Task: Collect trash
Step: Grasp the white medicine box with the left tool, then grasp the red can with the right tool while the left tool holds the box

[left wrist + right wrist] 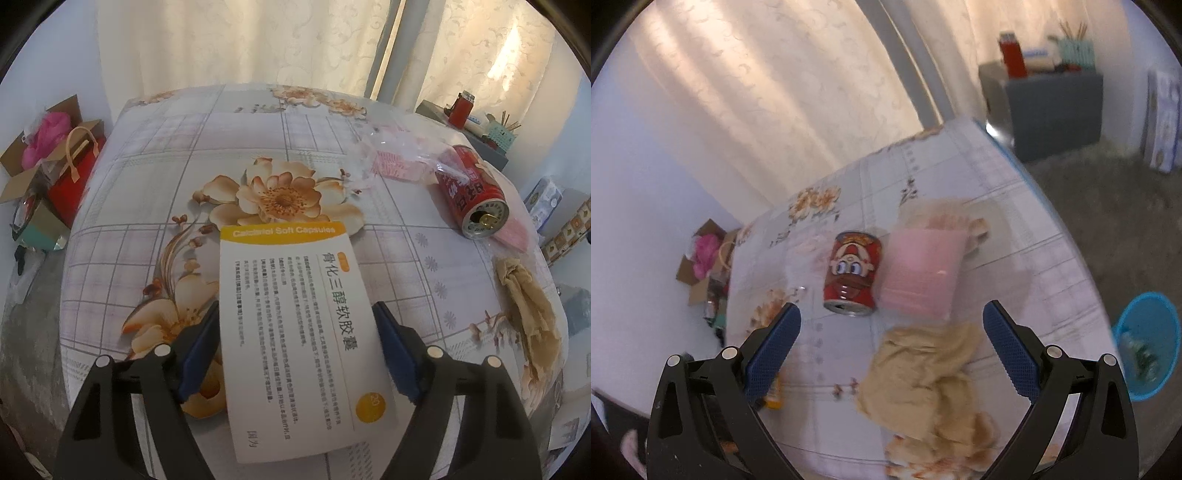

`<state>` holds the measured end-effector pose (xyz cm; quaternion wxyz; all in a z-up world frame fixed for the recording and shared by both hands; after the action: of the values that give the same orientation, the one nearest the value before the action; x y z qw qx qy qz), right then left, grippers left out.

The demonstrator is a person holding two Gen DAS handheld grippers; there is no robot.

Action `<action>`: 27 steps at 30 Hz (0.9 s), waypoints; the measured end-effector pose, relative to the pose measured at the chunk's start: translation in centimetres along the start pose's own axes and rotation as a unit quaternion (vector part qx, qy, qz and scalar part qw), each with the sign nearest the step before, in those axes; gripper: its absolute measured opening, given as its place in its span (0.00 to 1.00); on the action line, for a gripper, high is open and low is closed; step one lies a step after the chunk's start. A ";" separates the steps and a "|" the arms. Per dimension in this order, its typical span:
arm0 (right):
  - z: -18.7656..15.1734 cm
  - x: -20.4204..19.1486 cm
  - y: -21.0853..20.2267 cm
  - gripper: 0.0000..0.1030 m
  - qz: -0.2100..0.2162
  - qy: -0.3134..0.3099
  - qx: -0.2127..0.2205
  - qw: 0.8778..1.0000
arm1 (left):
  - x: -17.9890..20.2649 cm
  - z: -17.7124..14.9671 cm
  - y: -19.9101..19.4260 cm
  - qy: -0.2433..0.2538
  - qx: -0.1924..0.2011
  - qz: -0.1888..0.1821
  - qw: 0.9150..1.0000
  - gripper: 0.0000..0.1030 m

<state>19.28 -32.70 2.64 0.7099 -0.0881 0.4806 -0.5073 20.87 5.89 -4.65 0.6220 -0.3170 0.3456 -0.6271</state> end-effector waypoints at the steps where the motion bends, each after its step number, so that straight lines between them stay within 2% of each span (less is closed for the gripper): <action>1: 0.2 -0.4 0.8 0.92 0.007 -0.003 -0.011 1.000 | 0.0 -0.1 0.0 0.001 0.001 -0.001 1.000 0.75; 7: 2.2 -3.8 6.7 0.92 0.024 -0.038 -0.079 0.996 | -0.3 -0.2 -0.2 -0.001 0.002 -0.010 1.000 0.75; 9: 2.7 -4.4 8.1 0.88 0.024 -0.040 -0.094 0.994 | -0.4 -0.2 -0.2 -0.002 0.003 -0.014 1.000 0.75; 12: 3.7 -4.5 11.0 0.73 0.001 -0.036 -0.121 0.992 | -0.6 -0.2 -0.2 -0.004 0.004 -0.020 1.000 0.75; 14: 3.9 -4.2 12.3 0.60 -0.019 -0.031 -0.137 0.990 | -0.7 -0.3 -0.3 -0.007 0.004 -0.024 1.000 0.75; 18: 4.1 -3.8 14.3 0.46 -0.054 -0.030 -0.158 0.986 | -1.0 -0.3 -0.3 -0.014 0.006 -0.036 0.999 0.75; 22: 4.4 -3.7 15.1 0.47 -0.064 -0.033 -0.158 0.985 | -1.2 -0.4 -0.4 -0.015 0.007 -0.043 0.999 0.75; 27: 4.2 -4.2 16.1 0.55 -0.072 -0.042 -0.181 0.980 | -1.4 -0.4 -0.5 -0.018 0.006 -0.050 0.999 0.75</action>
<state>32.67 -23.31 -2.51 0.6634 -0.2709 0.5266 -0.4574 20.24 7.27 -4.42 0.5979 -0.3414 0.3147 -0.6534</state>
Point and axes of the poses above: each gripper's, at about its wrist camera, not at the fingertips, and y roughly the way its jaws point, x to its right, z to its top, the point moved 1 cm from there along y, roughly the way its jaws point, and after that the axes turned 12 degrees about z, right-handed, at the moved point
